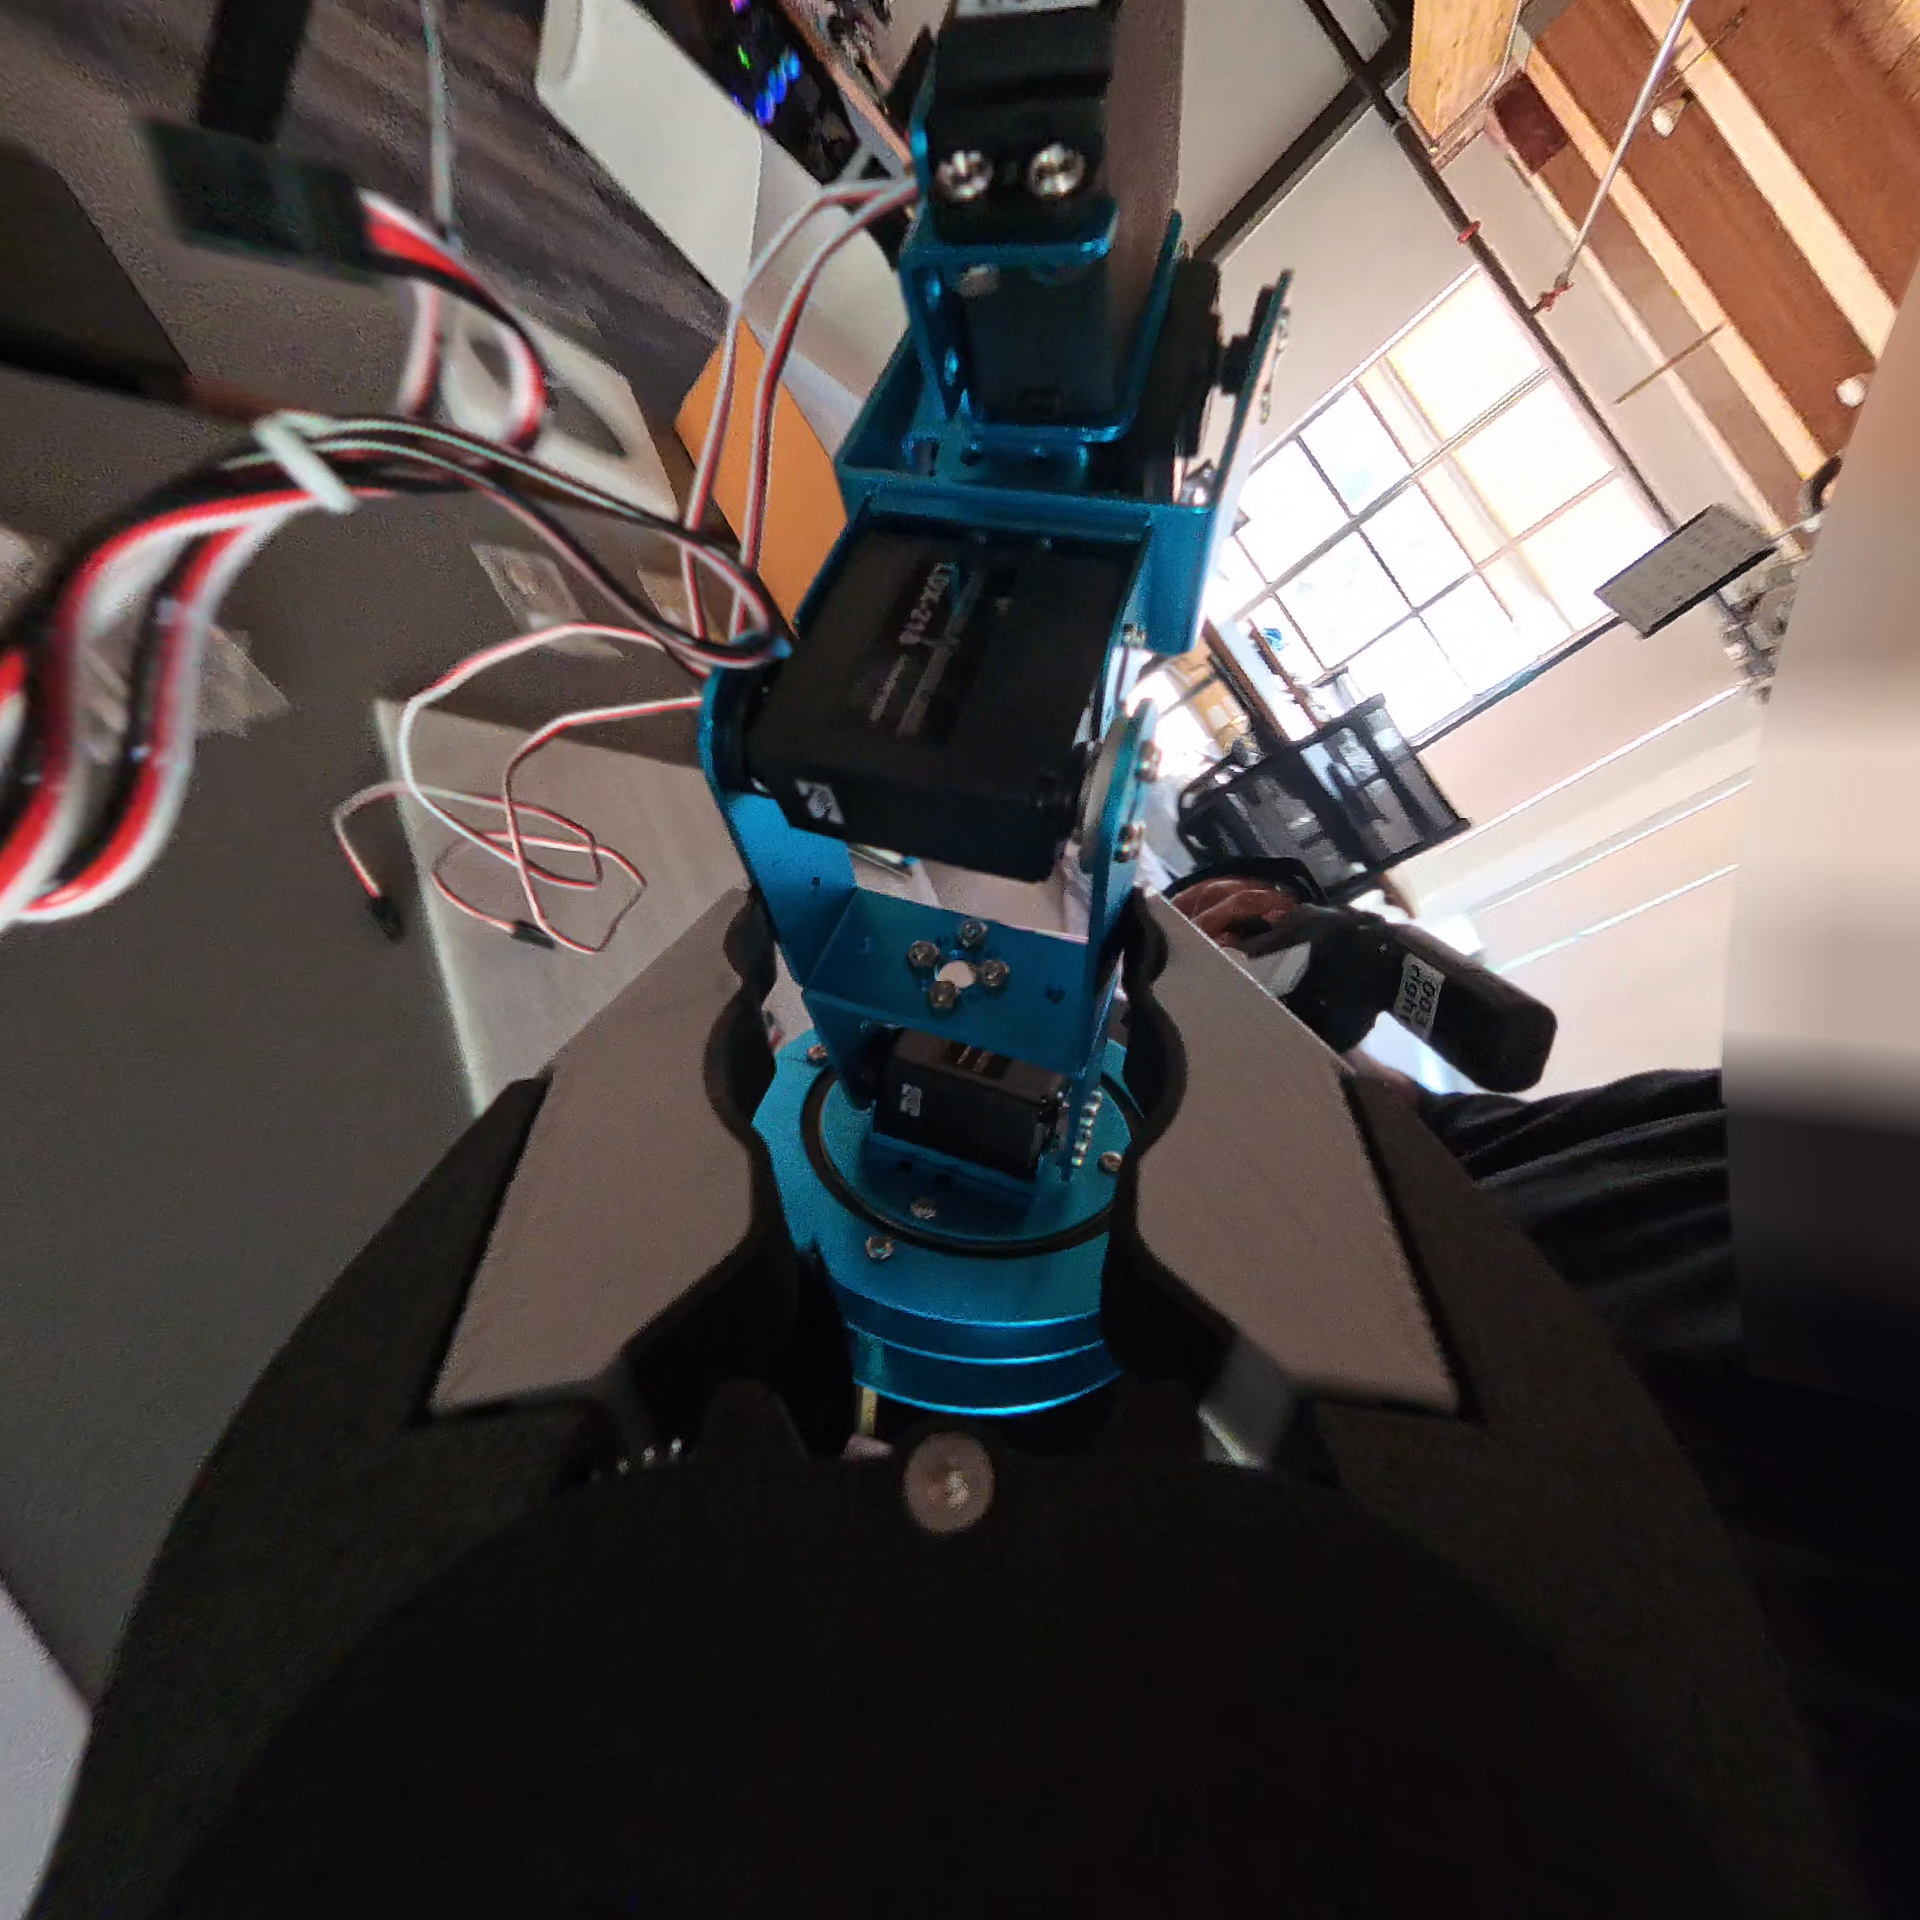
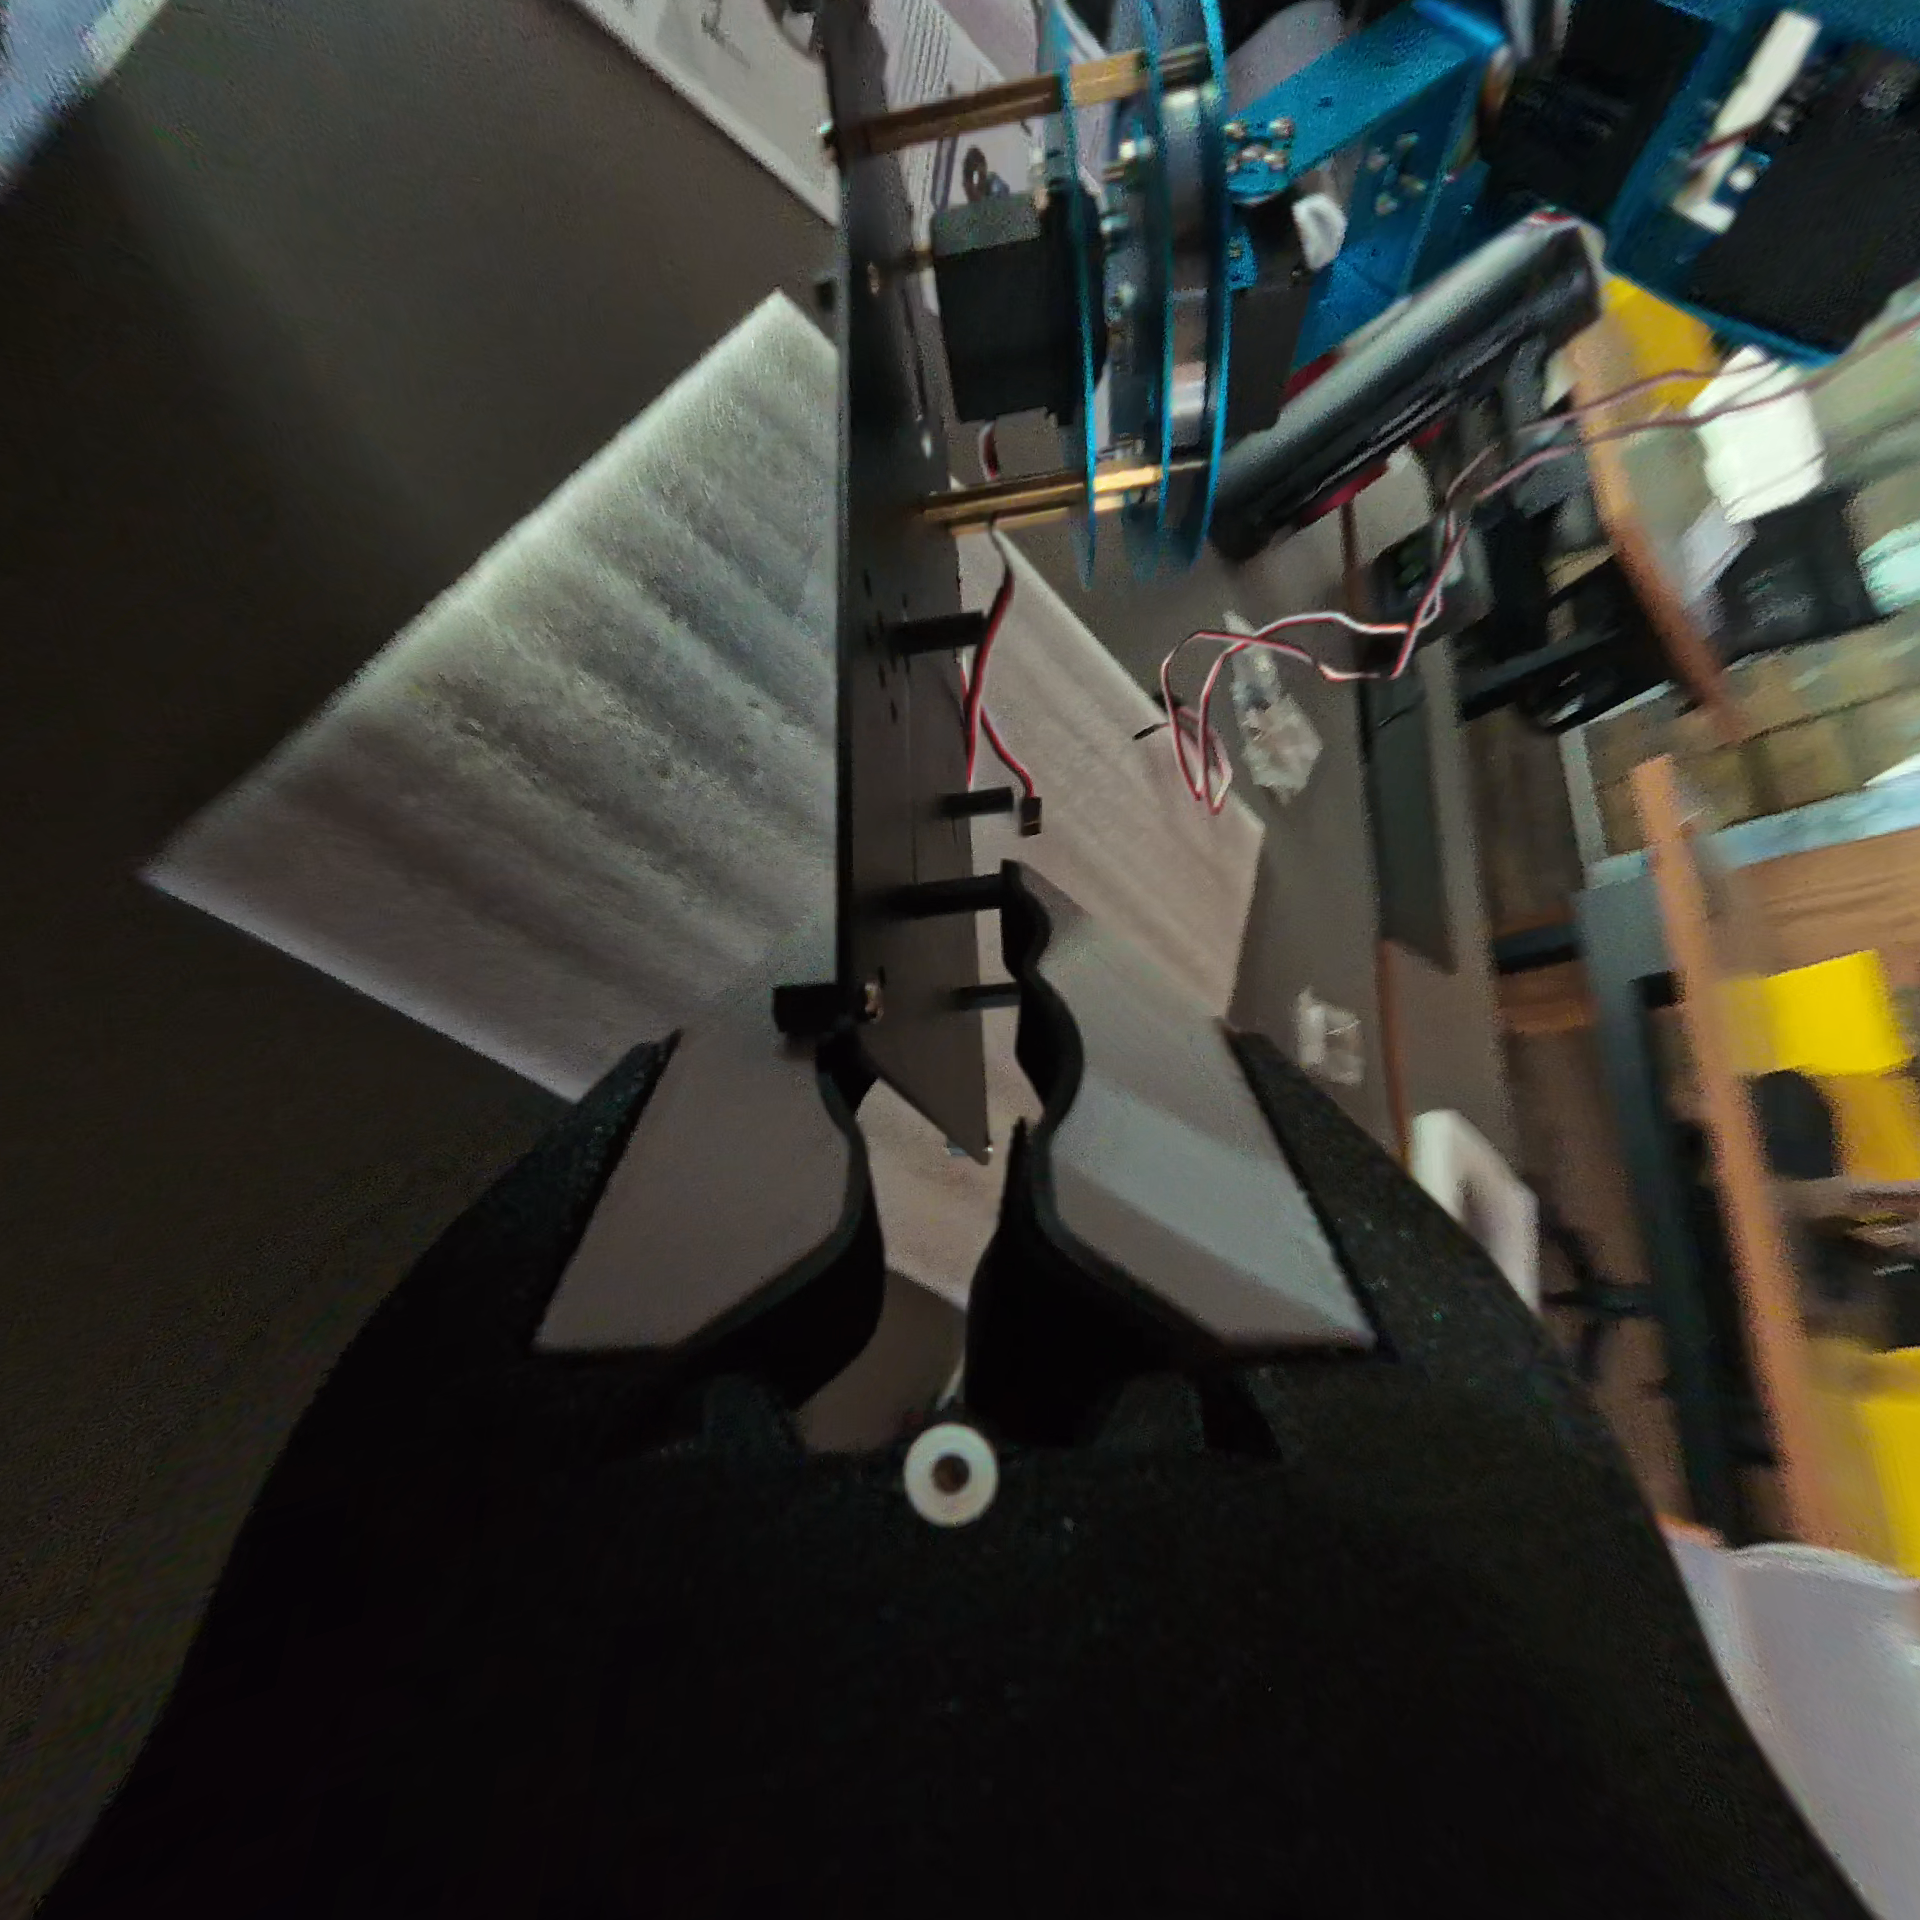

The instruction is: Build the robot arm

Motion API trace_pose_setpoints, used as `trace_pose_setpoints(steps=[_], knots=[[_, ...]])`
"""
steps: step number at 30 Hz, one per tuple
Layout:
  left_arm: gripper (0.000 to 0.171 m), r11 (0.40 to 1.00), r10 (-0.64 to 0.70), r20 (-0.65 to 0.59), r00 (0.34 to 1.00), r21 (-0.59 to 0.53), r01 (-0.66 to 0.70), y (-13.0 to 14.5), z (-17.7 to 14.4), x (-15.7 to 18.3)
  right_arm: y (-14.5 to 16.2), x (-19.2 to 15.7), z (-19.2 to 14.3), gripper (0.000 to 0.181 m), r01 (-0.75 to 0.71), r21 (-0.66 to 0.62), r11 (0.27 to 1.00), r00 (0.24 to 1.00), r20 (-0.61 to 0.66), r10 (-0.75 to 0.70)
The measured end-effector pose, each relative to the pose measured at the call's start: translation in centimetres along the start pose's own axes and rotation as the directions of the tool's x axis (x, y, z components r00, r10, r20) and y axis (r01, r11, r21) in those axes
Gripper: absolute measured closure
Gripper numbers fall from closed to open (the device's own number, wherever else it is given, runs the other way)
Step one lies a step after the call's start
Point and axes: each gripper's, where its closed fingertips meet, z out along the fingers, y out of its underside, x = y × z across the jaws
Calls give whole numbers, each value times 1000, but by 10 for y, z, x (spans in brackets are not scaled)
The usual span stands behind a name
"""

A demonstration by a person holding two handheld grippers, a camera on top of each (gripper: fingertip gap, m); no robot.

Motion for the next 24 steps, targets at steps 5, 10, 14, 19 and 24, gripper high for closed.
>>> trace_pose_setpoints(steps=[5, 10, 14, 19, 24], knots=[[106, 985, 168, 69, 983, 20, -170, -3, -7, 6, 19, -5, 31, 161, 204, -19, 979, 972, -119, -205], [105, 971, 236, 59, 970, 26, -238, 13, -2, 7, 32, -20, 34, 160, 250, -50, 967, 955, -154, -255], [104, 939, 341, 52, 939, 31, -343, 23, -2, 20, 41, -35, 37, 157, 159, -60, 986, 976, -142, -166], [104, 921, 379, 72, 922, 67, -384, 38, -9, 26, 55, -46, 36, 148, -8, -99, 995, 999, -50, 3], [104, 902, 419, 54, 906, 89, -423, 49, -19, 30, 59, -44, 30, 144, 1, -149, 989, 997, -79, -13]])
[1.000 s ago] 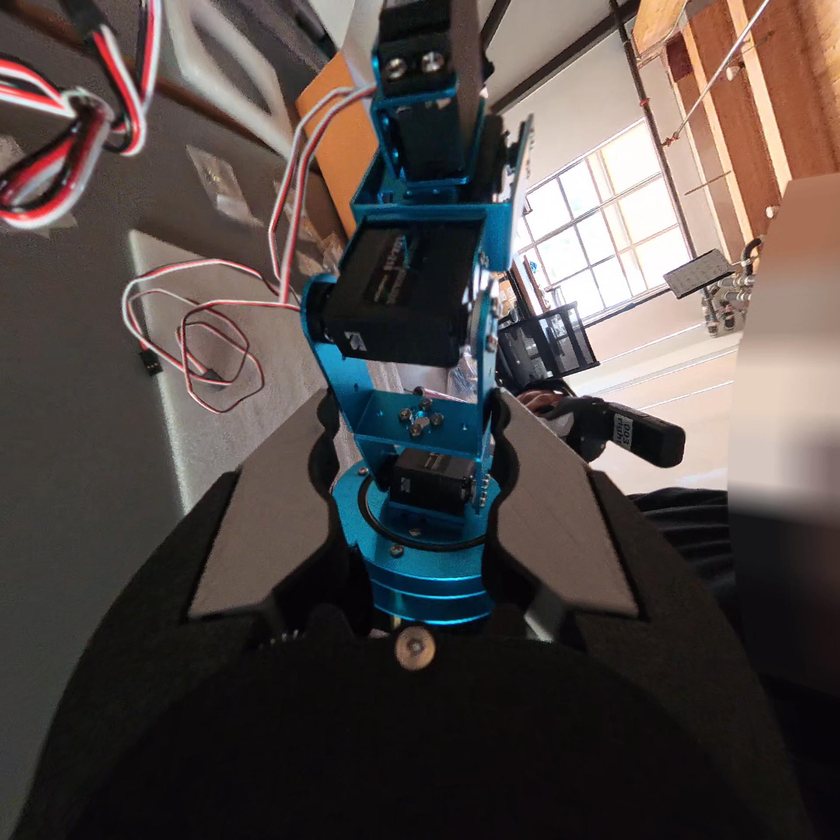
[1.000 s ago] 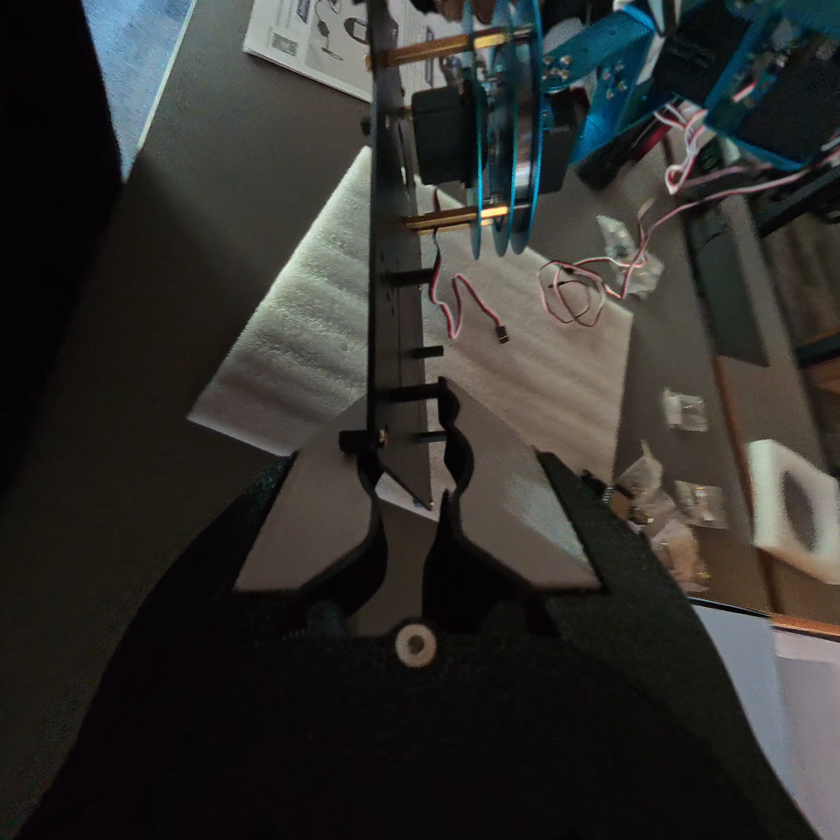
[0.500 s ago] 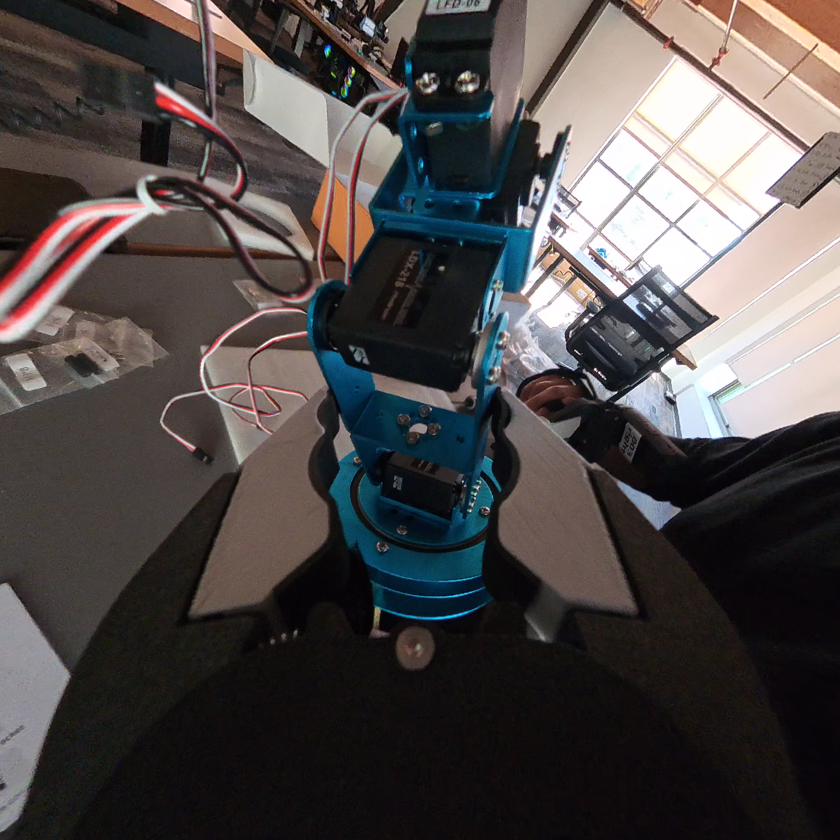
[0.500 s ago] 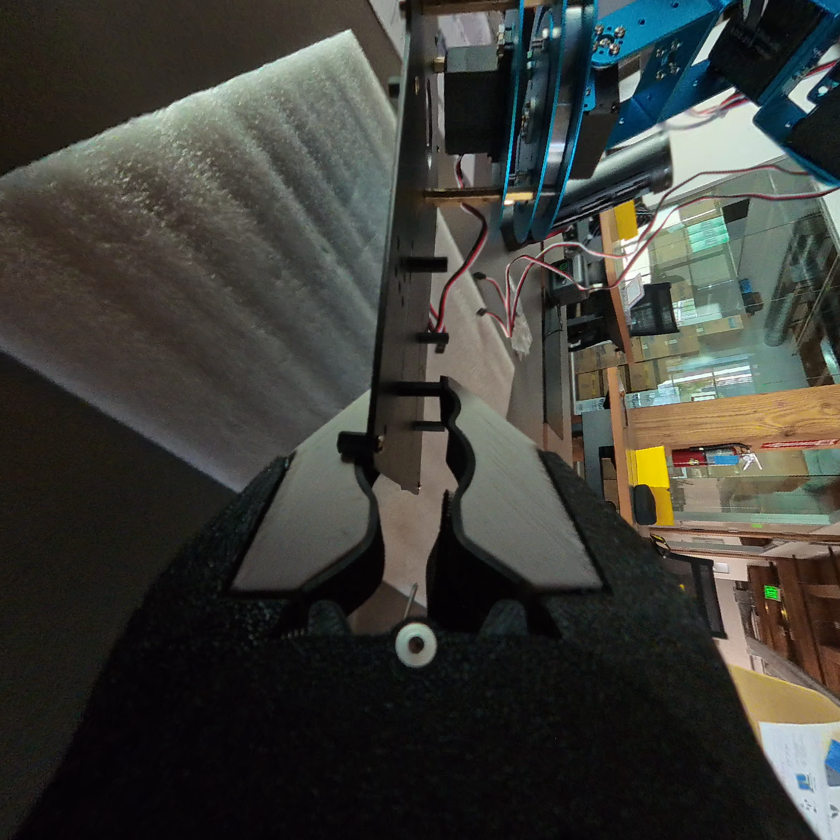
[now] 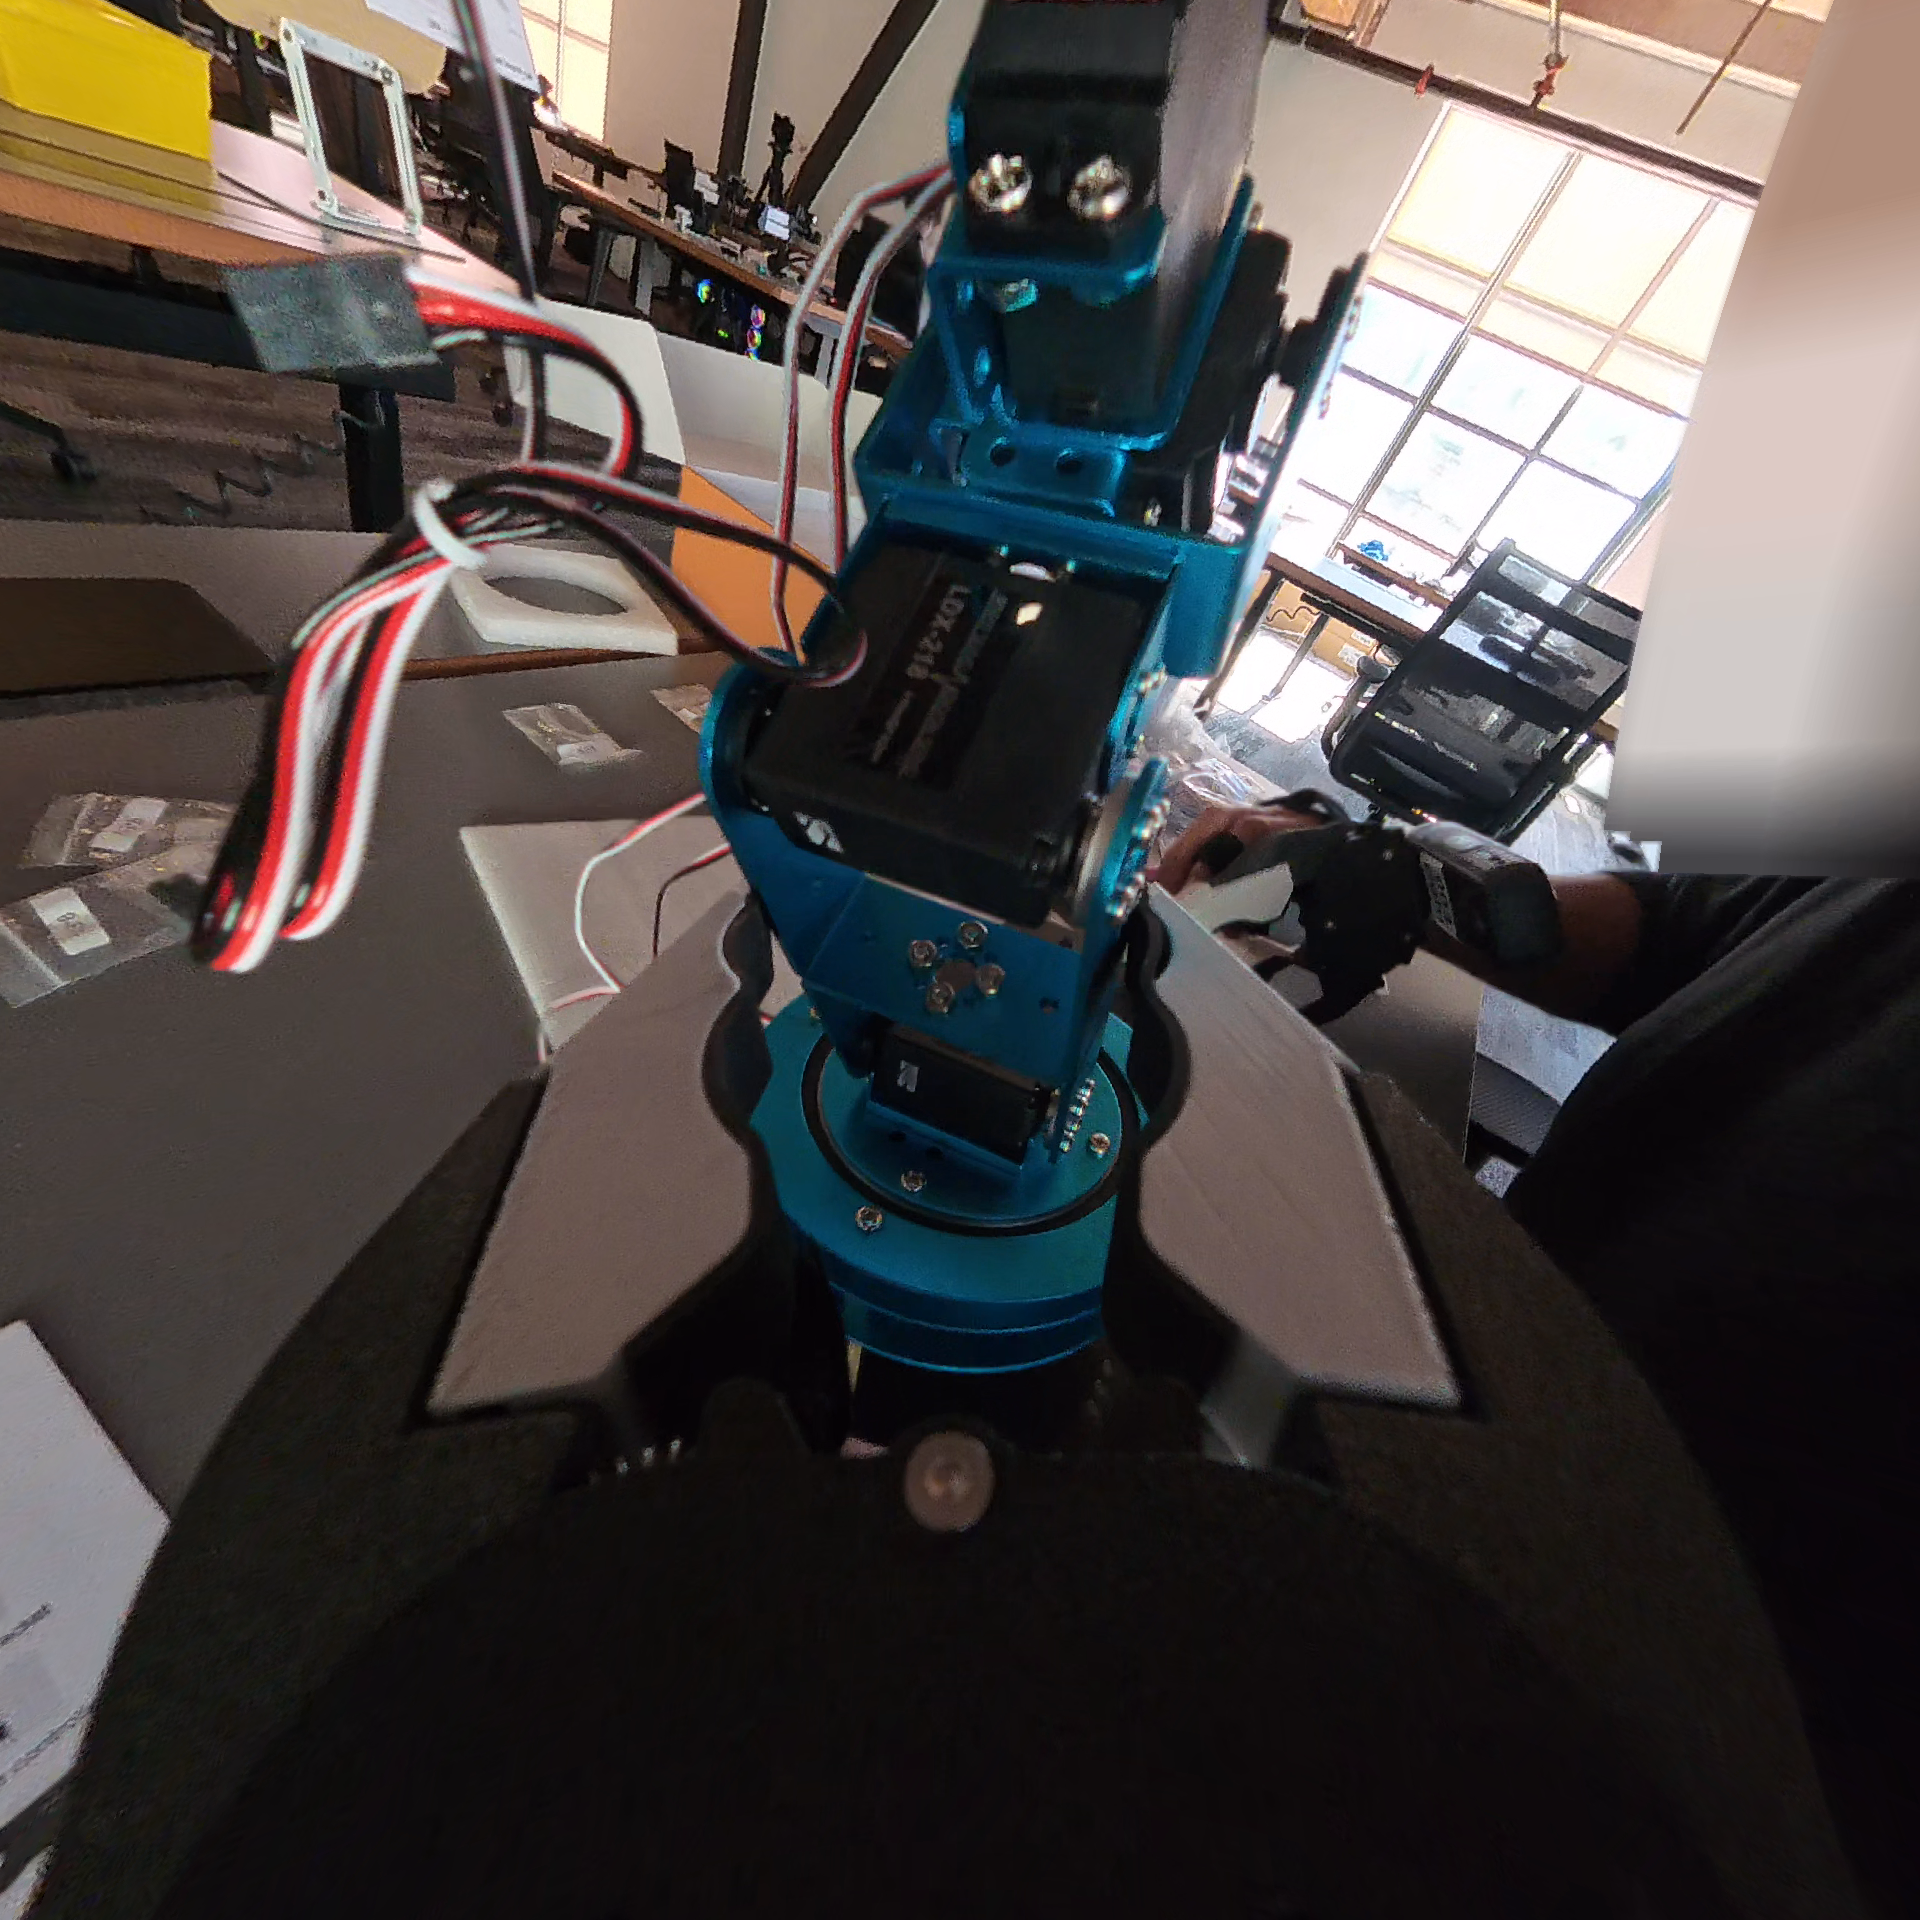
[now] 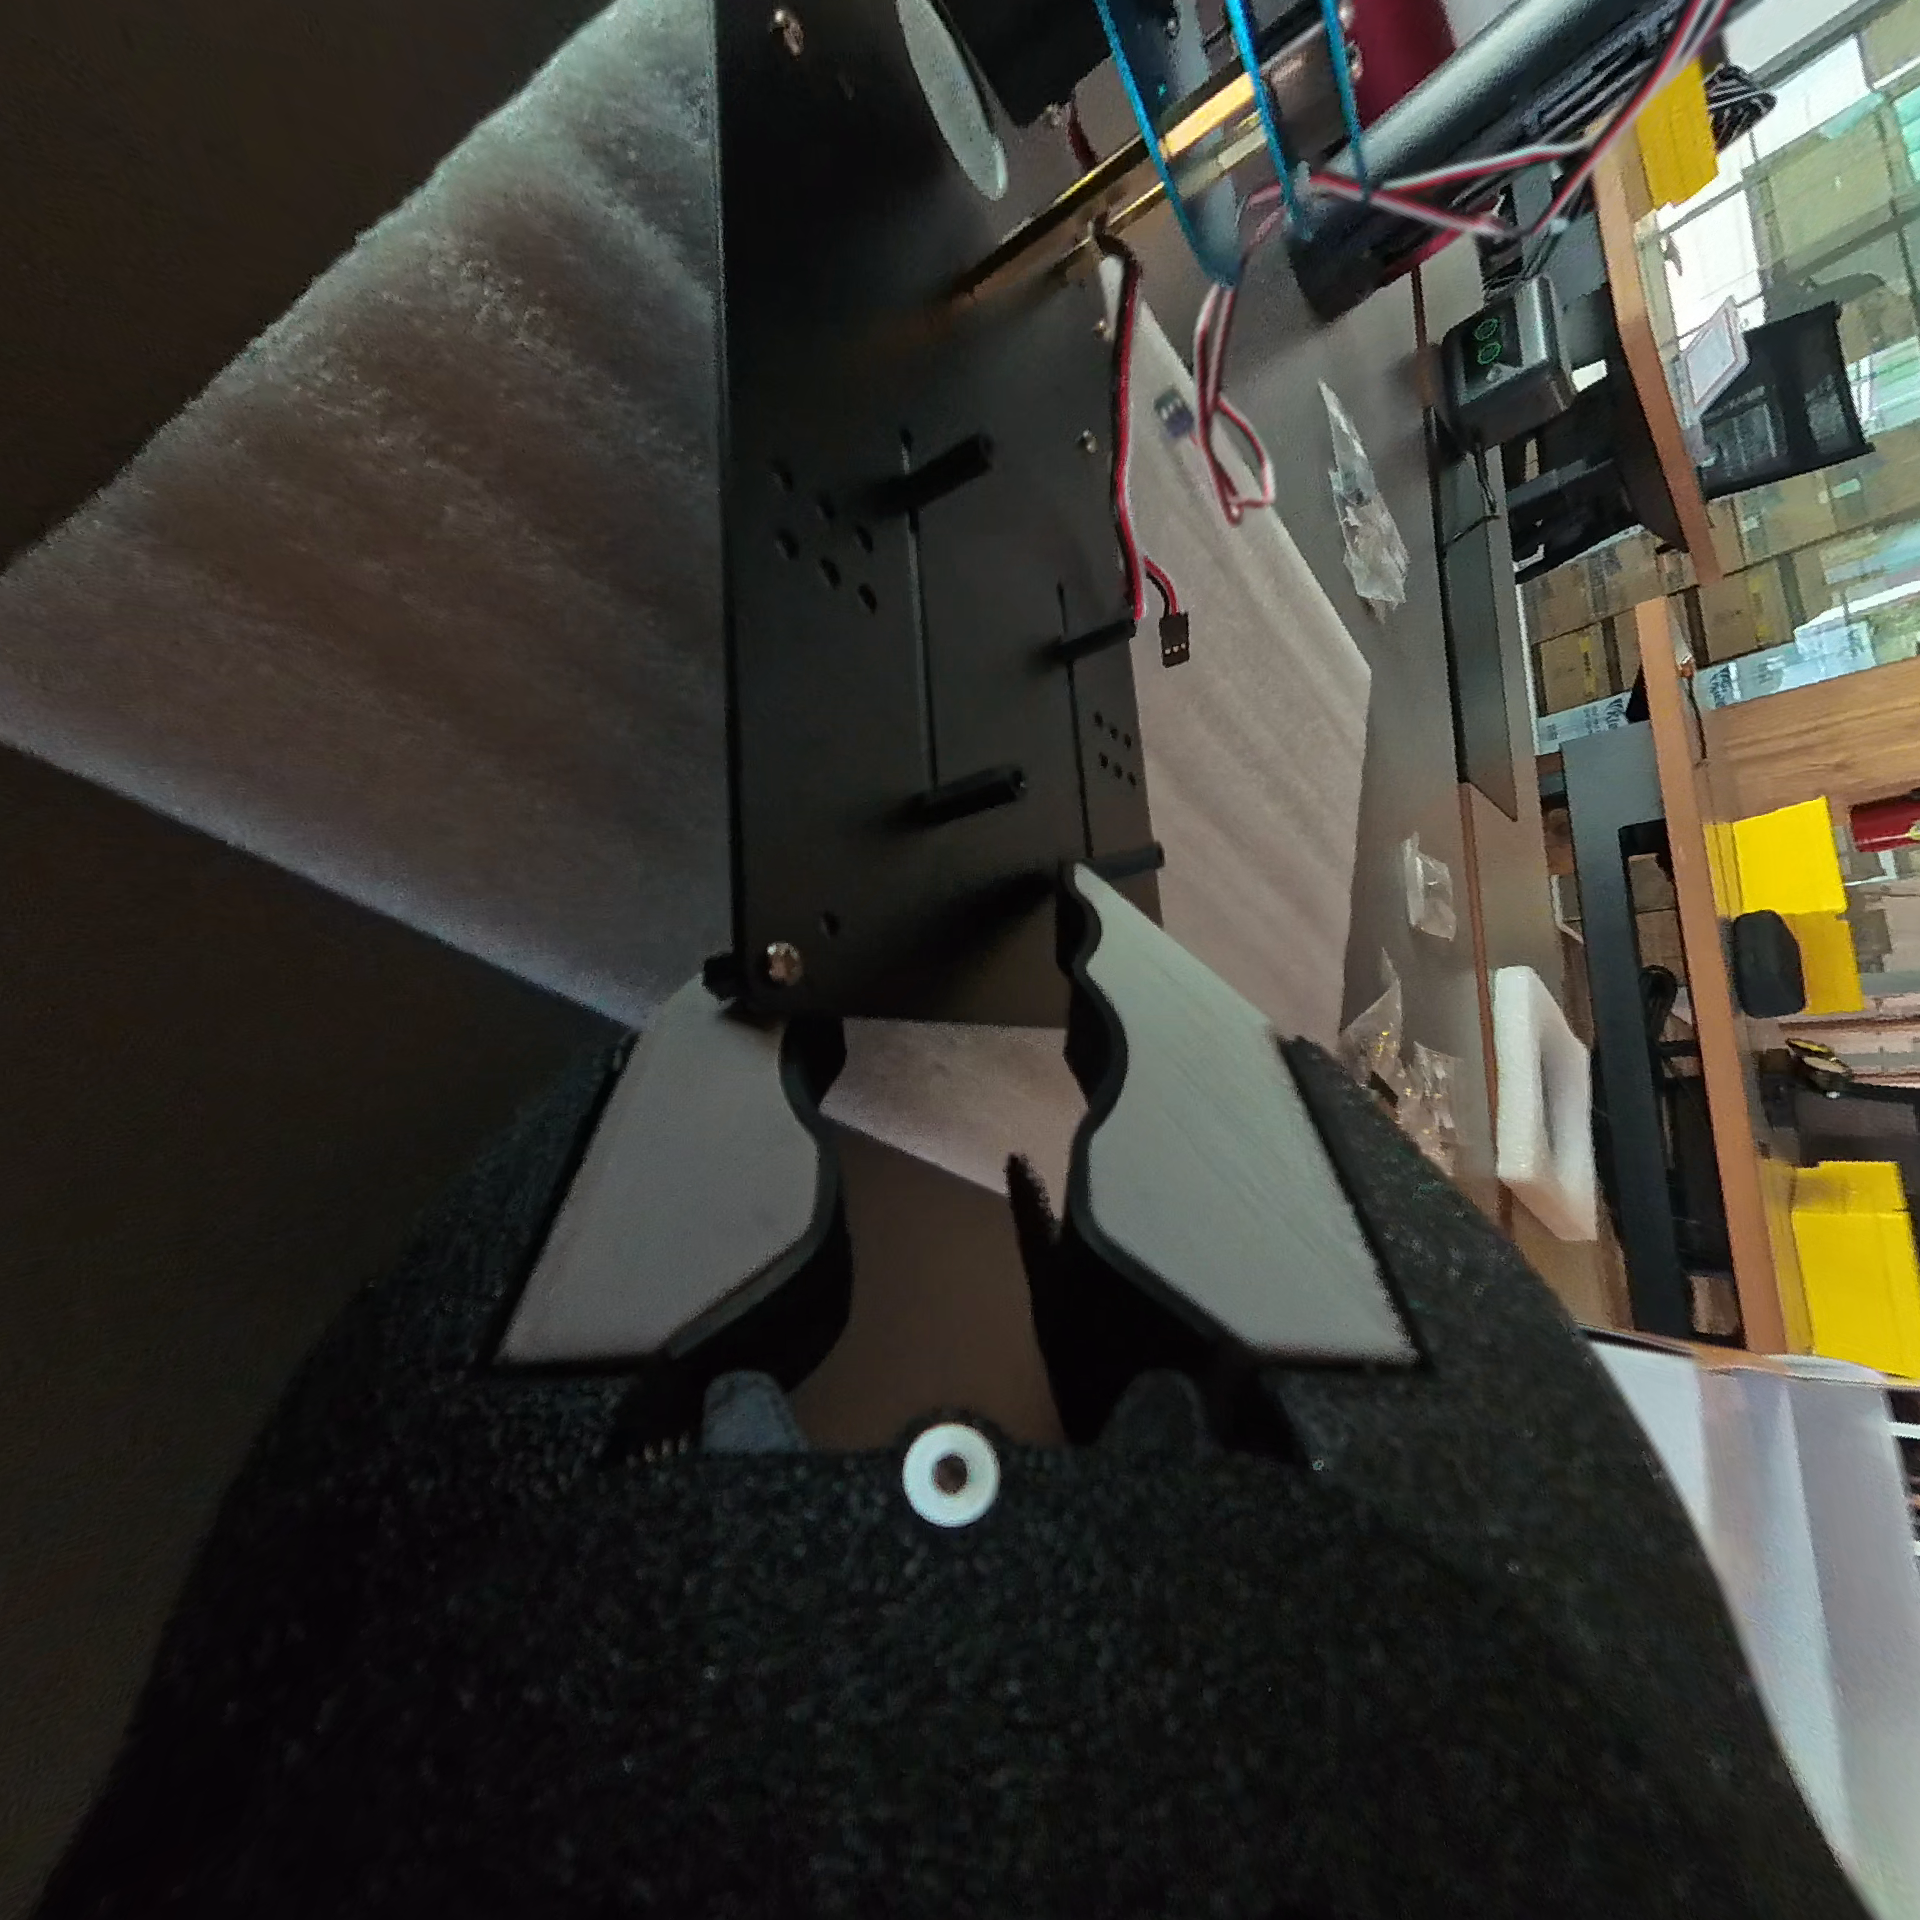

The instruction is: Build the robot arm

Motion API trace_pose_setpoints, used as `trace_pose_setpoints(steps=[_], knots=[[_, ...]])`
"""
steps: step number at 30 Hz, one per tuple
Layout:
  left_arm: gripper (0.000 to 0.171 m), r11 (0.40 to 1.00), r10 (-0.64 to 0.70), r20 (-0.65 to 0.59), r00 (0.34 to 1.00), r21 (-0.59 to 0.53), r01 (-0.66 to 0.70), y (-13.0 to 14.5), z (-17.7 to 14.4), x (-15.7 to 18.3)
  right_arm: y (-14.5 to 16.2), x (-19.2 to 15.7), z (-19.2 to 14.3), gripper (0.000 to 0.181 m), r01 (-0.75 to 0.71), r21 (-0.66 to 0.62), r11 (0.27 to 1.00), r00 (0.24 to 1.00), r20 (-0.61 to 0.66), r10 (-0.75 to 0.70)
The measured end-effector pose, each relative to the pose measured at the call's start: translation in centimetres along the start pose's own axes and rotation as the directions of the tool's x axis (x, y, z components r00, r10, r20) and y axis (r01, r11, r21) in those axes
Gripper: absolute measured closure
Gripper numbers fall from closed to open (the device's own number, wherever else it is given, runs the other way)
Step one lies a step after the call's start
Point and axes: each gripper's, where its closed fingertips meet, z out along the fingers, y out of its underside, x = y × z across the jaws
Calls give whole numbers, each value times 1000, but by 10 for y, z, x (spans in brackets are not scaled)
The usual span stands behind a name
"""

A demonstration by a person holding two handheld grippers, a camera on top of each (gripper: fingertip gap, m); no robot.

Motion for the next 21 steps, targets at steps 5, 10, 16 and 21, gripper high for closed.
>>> trace_pose_setpoints(steps=[5, 10, 16, 21], knots=[[104, 1000, 25, -3, 1000, -8, -25, 6, -2, 7, 2, 5, -7, 138, 211, -86, 974, 972, -87, -219], [103, 1000, 19, -9, 1000, -8, -19, 6, -1, 8, 2, 7, -14, 131, 368, -181, 912, 913, -114, -391], [103, 995, 88, -13, 996, -55, -89, 11, 2, 19, 28, 32, -52, 125, 262, -246, 933, 949, -109, -295], [103, 995, 97, -9, 995, -26, -97, 17, -3, 25, 60, 99, -60, 137, -500, -55, 865, 864, -107, 492]])
